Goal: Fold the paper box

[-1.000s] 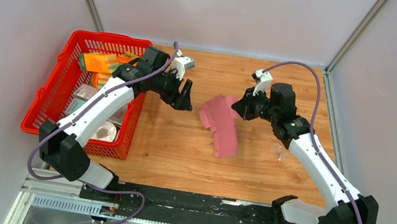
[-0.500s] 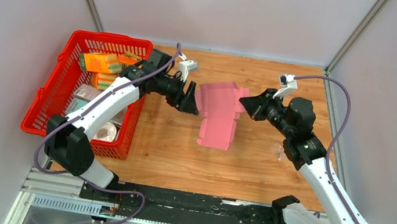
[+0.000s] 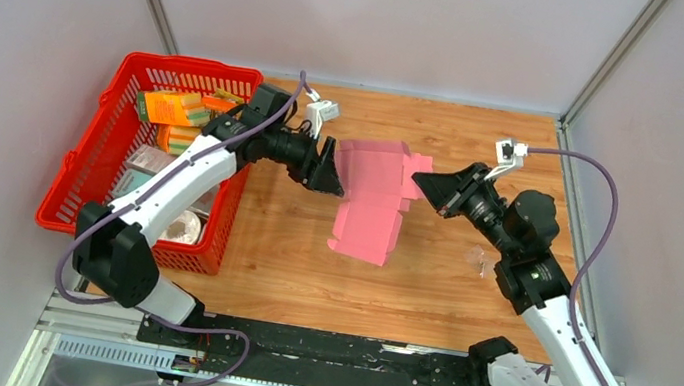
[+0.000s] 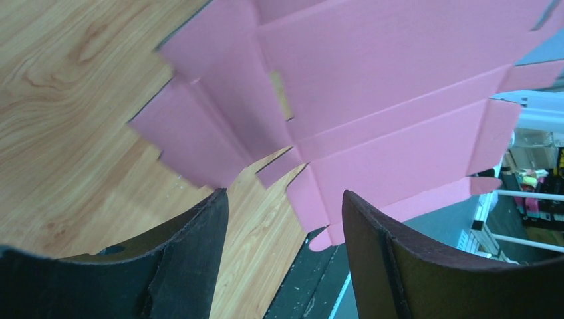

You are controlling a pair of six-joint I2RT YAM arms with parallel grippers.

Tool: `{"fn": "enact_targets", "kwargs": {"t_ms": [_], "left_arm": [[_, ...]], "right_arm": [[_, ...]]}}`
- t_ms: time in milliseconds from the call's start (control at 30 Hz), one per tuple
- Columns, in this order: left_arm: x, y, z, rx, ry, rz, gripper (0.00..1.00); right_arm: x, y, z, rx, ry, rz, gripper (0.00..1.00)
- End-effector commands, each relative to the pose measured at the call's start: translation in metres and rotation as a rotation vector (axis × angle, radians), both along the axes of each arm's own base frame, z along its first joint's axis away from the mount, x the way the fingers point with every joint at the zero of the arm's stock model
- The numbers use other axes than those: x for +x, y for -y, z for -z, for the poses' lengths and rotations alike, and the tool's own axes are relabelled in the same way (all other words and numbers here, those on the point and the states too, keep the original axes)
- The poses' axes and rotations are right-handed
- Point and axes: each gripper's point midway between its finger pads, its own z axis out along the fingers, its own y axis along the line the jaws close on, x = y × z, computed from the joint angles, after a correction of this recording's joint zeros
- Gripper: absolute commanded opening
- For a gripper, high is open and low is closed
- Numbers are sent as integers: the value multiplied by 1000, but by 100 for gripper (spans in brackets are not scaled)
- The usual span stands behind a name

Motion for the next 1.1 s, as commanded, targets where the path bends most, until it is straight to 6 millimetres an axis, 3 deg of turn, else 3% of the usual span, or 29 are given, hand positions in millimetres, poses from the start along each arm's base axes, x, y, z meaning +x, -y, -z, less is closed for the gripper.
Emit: {"fn": "enact_targets", "kwargs": {"t_ms": [0,133,233,300,367,433,533,633,700,733,767,833,867,900,933,967,1033,1067], "left_arm": [[7,-9,-14,10,75,-44,71],[18,-26,-11,58,95,-132,79],[16,-15,-29,-67,115,-86,81],[1,-3,-38,-169,62,-9,72],[1,0,-50,-223,103,8,63],[0,3,-55,-254,113,19,61],[-3,8,-61,-313,87,45,43],[0,7,-54,-285,72,18,35],[3,5,-50,-260,69,-6,20],[4,2,-46,-236,67,-23,7],[13,-2,-42,-189,112,-59,3],[14,-10,-27,-108,84,-94,1],[19,-12,-25,-89,98,-107,1],[20,-12,-20,-77,82,-111,1],[21,-12,-17,-70,72,-115,0],[24,-12,-12,-51,75,-129,0],[24,-13,4,20,68,-121,0],[29,-15,8,65,83,-140,0]], "right_arm": [[-16,7,-34,70,86,-3,0],[-21,15,-42,78,118,31,0],[-21,12,-43,91,109,15,0],[-19,9,-43,108,106,7,0],[-17,7,-37,123,81,2,0],[-18,6,-38,146,85,-6,0],[-14,5,-30,166,68,-4,0],[-11,5,-18,158,39,6,0],[-13,7,-10,153,29,16,0],[-13,8,-8,149,28,24,0],[-12,10,1,124,5,36,2],[-3,17,9,43,4,90,14],[-1,22,32,-34,-70,119,31],[5,28,34,-73,-71,157,40],[12,29,49,-153,-74,161,50],[15,30,61,-205,-100,156,67],[22,30,66,-309,-67,132,77],[30,27,86,-376,-116,112,85]]}}
